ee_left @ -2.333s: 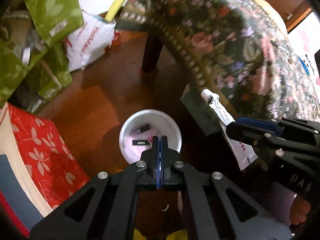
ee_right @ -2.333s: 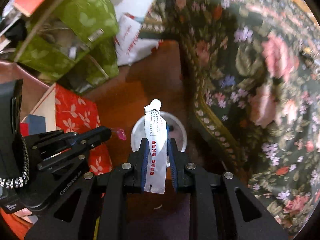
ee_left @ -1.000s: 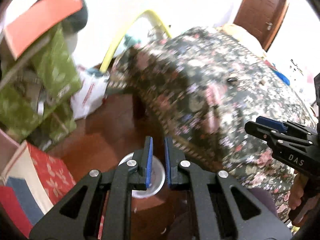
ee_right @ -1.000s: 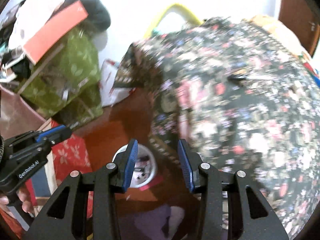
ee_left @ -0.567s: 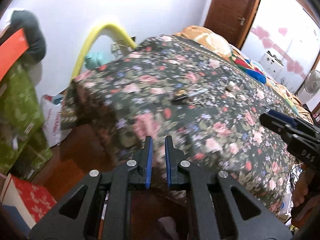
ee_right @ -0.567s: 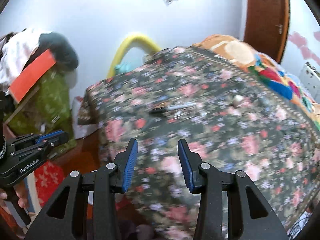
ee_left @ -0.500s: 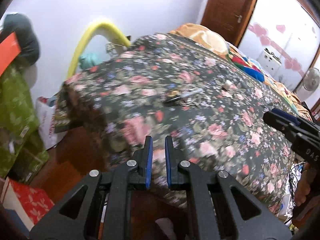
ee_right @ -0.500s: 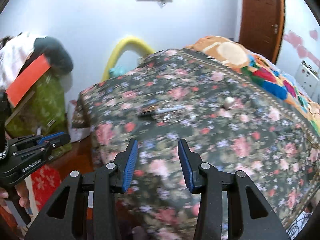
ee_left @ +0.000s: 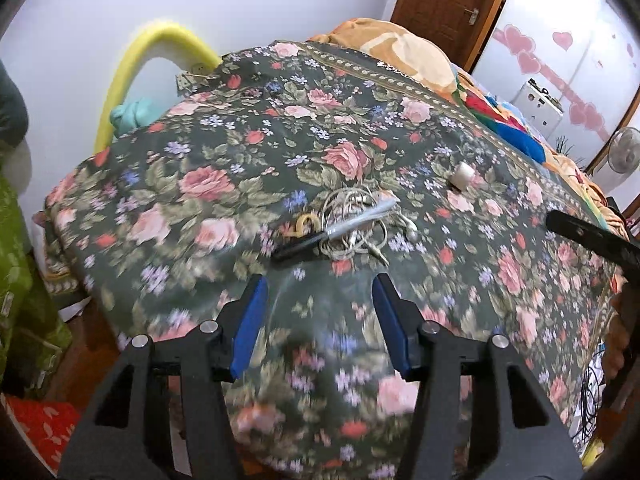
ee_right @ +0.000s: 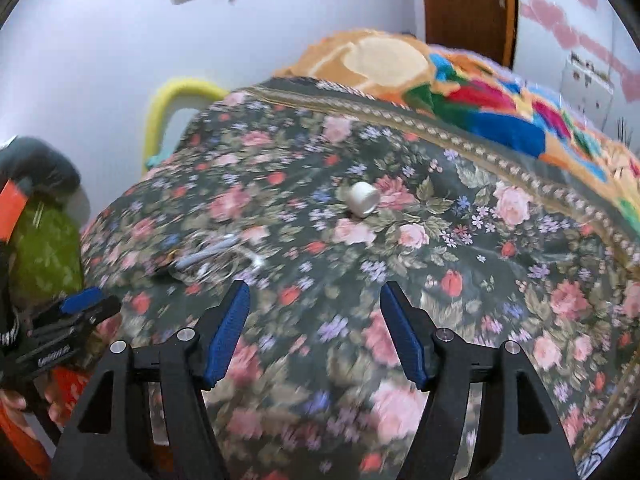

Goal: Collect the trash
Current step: 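Grasp the white tape roll with the right tool while the left tool grasps the black marker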

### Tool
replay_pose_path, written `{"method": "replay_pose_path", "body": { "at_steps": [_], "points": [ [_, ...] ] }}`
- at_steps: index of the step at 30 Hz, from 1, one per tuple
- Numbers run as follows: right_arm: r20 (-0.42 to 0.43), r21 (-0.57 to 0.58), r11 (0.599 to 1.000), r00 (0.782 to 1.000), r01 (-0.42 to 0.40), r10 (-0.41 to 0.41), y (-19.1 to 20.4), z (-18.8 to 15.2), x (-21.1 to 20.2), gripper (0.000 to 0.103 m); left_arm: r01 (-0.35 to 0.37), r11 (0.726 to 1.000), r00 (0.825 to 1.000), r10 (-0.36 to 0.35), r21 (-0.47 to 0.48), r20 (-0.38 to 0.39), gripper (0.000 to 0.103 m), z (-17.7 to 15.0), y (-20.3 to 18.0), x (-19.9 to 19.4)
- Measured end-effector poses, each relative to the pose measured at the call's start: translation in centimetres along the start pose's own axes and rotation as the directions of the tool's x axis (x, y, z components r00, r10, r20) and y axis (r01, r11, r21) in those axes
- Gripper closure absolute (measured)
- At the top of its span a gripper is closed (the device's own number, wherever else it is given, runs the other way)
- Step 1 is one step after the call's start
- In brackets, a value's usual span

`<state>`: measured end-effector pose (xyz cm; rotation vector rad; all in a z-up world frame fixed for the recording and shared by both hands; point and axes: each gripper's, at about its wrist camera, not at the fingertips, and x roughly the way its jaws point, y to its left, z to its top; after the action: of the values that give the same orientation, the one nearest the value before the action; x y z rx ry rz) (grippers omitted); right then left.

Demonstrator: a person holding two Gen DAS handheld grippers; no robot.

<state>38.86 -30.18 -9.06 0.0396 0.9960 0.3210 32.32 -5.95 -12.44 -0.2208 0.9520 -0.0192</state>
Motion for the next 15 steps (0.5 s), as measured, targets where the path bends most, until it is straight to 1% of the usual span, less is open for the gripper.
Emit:
{"method": "replay_pose_path", "body": {
  "at_steps": [4, 7, 9, 10, 12, 13, 14, 15],
  "points": [
    [-0.051, 0.105, 0.994, 0.999, 0.010, -0.004, -3.0, 3.3, 4.6, 0.039, 0.009, 1.000, 1.000, -0.009, -0.012, -0.004, 0.050, 1.0, 0.9, 2.1],
    [-0.079, 0.180, 0.983, 0.997, 0.021, -0.006, -4.4, 5.0, 7.5, 0.039, 0.012, 1.000, 1.000, -0.012, -0.024, -0.005, 0.050, 1.7, 1.7, 3.5],
    [-0.091, 0.207, 0.977, 0.995, 0.047, -0.029, -4.8, 6.0, 9.4, 0.039, 0.010, 0.999, 1.000, -0.010, -0.034, -0.009, 0.051, 2.0, 2.2, 4.1],
    [-0.098, 0.223, 0.973, 0.994, 0.057, -0.036, -4.9, 6.4, 10.4, 0.039, 0.014, 0.999, 1.000, -0.014, -0.038, -0.008, 0.053, 2.3, 2.4, 4.4],
    [-0.122, 0.269, 0.961, 0.992, 0.062, -0.030, -5.3, 7.0, 12.1, 0.039, 0.014, 0.999, 1.000, -0.014, -0.034, -0.011, 0.064, 2.7, 2.7, 4.9],
    [-0.129, 0.293, 0.954, 0.991, 0.062, -0.025, -5.6, 7.1, 12.8, 0.040, 0.011, 1.000, 1.000, -0.012, -0.027, -0.013, 0.066, 3.0, 2.7, 5.1],
    [-0.130, 0.304, 0.950, 0.991, 0.066, -0.027, -5.7, 7.2, 13.2, 0.045, 0.012, 1.000, 1.000, -0.012, -0.023, -0.011, 0.070, 3.2, 2.7, 5.3],
    [-0.136, 0.312, 0.948, 0.990, 0.071, -0.030, -5.7, 7.2, 13.6, 0.058, 0.015, 1.000, 1.000, -0.015, -0.021, -0.009, 0.073, 3.4, 2.8, 5.5]
  ]
}}
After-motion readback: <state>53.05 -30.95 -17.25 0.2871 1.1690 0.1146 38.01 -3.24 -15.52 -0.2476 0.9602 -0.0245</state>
